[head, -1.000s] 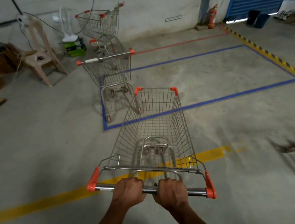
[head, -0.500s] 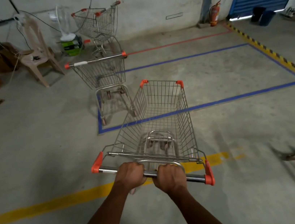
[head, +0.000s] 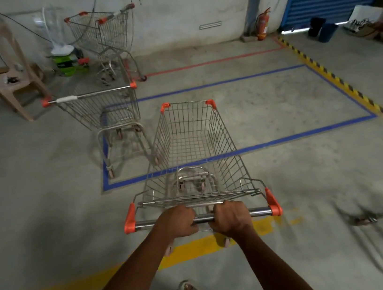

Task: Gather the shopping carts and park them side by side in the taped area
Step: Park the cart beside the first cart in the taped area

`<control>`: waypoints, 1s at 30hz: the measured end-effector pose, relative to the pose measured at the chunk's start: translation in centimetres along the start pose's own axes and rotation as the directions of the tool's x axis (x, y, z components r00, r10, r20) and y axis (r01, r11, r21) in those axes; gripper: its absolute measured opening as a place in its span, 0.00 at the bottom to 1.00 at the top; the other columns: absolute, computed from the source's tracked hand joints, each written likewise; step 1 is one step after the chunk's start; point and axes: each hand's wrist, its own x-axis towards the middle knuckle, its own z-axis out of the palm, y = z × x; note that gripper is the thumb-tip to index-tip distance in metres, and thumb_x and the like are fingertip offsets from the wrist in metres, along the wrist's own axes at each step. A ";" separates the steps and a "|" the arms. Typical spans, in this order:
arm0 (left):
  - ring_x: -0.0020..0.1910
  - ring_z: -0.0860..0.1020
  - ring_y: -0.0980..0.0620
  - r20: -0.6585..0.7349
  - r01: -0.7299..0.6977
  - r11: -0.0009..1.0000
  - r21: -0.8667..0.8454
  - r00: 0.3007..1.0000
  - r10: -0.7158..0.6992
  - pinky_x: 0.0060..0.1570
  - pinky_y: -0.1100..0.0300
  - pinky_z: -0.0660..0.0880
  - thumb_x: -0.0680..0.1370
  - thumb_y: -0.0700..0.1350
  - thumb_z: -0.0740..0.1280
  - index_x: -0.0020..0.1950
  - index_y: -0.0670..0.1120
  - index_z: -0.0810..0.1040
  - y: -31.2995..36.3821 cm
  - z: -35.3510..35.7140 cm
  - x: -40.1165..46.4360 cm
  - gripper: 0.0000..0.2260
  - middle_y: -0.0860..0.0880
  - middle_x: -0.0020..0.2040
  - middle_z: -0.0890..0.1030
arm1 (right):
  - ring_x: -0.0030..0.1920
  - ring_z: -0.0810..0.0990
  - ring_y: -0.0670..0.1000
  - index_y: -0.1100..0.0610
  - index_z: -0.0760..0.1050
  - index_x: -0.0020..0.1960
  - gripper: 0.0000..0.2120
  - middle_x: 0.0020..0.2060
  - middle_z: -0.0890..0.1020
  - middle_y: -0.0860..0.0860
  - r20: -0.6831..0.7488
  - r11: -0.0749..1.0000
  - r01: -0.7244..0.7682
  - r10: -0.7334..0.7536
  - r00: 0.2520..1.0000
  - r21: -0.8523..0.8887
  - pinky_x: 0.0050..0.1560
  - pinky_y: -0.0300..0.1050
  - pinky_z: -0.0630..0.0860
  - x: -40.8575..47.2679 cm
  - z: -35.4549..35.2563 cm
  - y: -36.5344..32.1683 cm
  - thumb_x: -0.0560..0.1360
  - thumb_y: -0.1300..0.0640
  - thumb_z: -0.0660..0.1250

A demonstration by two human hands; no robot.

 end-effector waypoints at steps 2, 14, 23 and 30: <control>0.44 0.79 0.45 0.073 -0.077 0.996 -0.035 0.994 0.079 0.40 0.57 0.70 0.76 0.53 0.68 0.52 0.45 0.80 -1.9 -2.3 2.3 0.13 0.44 0.47 0.82 | 0.41 0.85 0.58 0.54 0.81 0.44 0.19 0.40 0.85 0.55 0.027 0.999 0.038 -0.037 0.999 -0.024 0.41 0.47 0.74 2.5 -0.6 1.7 0.75 0.40 0.62; 0.40 0.80 0.50 -0.100 0.093 0.977 -0.191 0.988 -0.114 0.36 0.60 0.69 0.74 0.58 0.67 0.42 0.54 0.76 -8.1 -8.7 15.1 0.08 0.50 0.41 0.82 | 0.41 0.83 0.52 0.50 0.81 0.50 0.20 0.42 0.84 0.48 0.073 0.992 0.079 -0.072 0.995 -0.101 0.40 0.44 0.70 19.3 -3.2 10.7 0.76 0.36 0.61; 0.42 0.81 0.48 -0.184 0.152 0.978 -0.141 0.967 -0.177 0.38 0.58 0.73 0.76 0.58 0.67 0.46 0.50 0.81 -12.7 -15.0 27.4 0.12 0.48 0.43 0.82 | 0.42 0.85 0.55 0.51 0.82 0.48 0.17 0.42 0.86 0.51 0.046 0.990 0.049 -0.043 0.998 -0.134 0.44 0.45 0.76 34.3 -4.4 16.5 0.73 0.40 0.63; 0.46 0.82 0.46 -0.184 0.237 0.956 -0.171 0.946 -0.267 0.43 0.56 0.75 0.74 0.59 0.66 0.49 0.50 0.82 -16.5 -20.7 35.8 0.14 0.48 0.45 0.84 | 0.43 0.83 0.54 0.51 0.81 0.51 0.17 0.43 0.84 0.50 0.066 0.990 0.117 -0.111 0.992 -0.085 0.46 0.47 0.77 45.4 -6.3 20.4 0.75 0.39 0.65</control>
